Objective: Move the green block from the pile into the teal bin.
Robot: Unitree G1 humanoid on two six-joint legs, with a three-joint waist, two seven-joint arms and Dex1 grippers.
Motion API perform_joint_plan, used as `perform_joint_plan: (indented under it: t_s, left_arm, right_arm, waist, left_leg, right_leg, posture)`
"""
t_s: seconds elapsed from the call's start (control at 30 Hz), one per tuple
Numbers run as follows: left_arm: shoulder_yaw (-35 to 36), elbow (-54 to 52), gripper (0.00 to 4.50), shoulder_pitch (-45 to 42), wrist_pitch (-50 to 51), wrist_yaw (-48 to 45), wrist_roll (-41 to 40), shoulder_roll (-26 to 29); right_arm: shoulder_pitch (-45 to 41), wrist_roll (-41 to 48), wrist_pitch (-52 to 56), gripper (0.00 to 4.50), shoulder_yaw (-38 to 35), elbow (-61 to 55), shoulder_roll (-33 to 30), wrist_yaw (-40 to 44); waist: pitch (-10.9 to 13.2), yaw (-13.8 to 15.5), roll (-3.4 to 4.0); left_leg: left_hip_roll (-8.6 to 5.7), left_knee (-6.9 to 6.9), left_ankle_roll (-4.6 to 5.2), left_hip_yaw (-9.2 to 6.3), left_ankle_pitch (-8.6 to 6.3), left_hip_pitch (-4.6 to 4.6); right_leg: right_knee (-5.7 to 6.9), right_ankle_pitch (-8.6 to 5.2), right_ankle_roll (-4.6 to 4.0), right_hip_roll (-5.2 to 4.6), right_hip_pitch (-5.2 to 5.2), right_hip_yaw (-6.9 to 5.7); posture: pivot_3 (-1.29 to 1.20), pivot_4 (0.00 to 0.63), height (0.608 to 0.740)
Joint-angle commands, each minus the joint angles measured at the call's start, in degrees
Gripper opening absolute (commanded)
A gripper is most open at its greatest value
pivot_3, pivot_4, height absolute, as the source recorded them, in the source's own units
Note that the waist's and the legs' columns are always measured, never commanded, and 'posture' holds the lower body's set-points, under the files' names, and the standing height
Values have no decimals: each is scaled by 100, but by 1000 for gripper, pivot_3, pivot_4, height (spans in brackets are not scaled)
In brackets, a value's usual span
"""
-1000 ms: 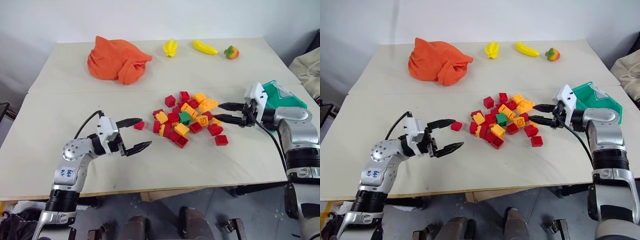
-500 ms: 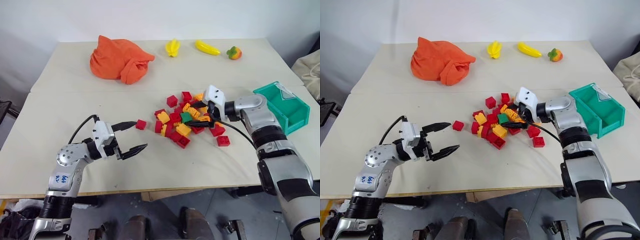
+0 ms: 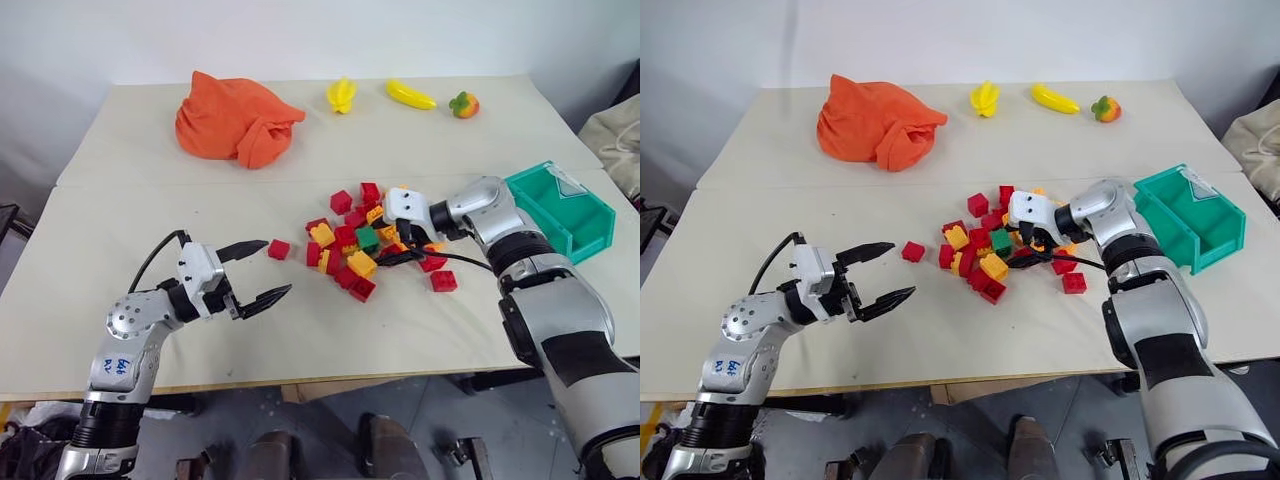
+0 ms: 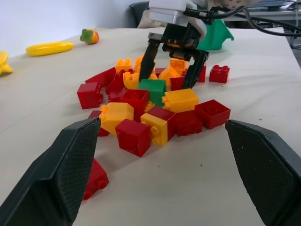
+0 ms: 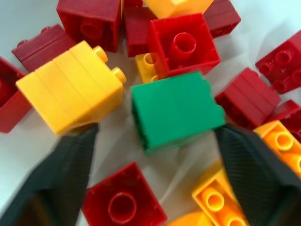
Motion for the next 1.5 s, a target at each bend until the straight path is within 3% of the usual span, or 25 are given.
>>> perform_joint_plan:
  t_s: [0.03,0.3,0.47,0.53,0.9,1.13,1.27,1.5]
  left_arm:
    - [97,-284,4500,39,-10,66,-65,41]
    - [122,-334,4500,64,32,90,-82,60]
    - [118,-351,4500,49,56,85,-82,59]
    - [105,-349,4500,43,57,67,-84,56]
    - [-220,-18,4500,-413,37,-158,-72,-162]
    - [-514,229,4500,-1006,120,-188,-205,-758]
    - [-628,416,4500,-1165,38,-290,-120,-882]
    - [-593,689,4500,-1274,-120,-368,-67,-849]
  right_arm:
    - [-195,-37,19,2640,-115,32,90,-175]
    - [-149,-48,17,2640,-182,84,194,-198]
    - [-32,132,30,1782,-430,19,200,-74]
    - [17,209,-57,1783,-543,-34,139,-177]
    - [586,1408,-66,1783,-1915,-1083,-1166,-156]
    - [1774,1938,787,1783,-3074,-2126,-2763,-1441]
    - [2482,1755,1032,1783,-3381,-1960,-3378,-2592]
    - [2848,1869,1416,1783,-3525,-1805,-3411,-3376]
  waist:
    - [0,-3,0]
    - [1,-2,2]
    - [1,-15,2]
    - [1,-12,2]
    - [2,65,3]
    - [2,220,3]
    - [2,215,3]
    - [2,148,3]
  left_leg:
    - [0,0,0,0,0,0]
    - [-3,0,-1,-6,0,0]
    - [-2,0,-1,-4,0,0]
    - [-3,0,-1,-5,0,0]
    - [-6,1,0,-4,-1,-1]
    - [-5,1,1,5,-1,-7]
    - [-5,1,1,31,-1,-6]
    - [11,0,4,105,0,7]
  right_leg:
    - [1,0,0,0,0,0]
    - [1,0,0,-1,1,0]
    - [2,0,0,0,1,0]
    - [3,0,0,-1,0,0]
    - [-2,0,0,-3,5,-1]
    - [-8,0,0,-3,5,-4]
    - [-10,0,1,-2,5,-3]
    - [-6,0,1,2,5,7]
  posture:
    - [0,150,740]
    - [0,150,740]
    - [0,150,740]
    - [0,150,740]
    - [0,150,740]
    - [0,150,740]
    - [0,150,740]
    - [0,150,740]
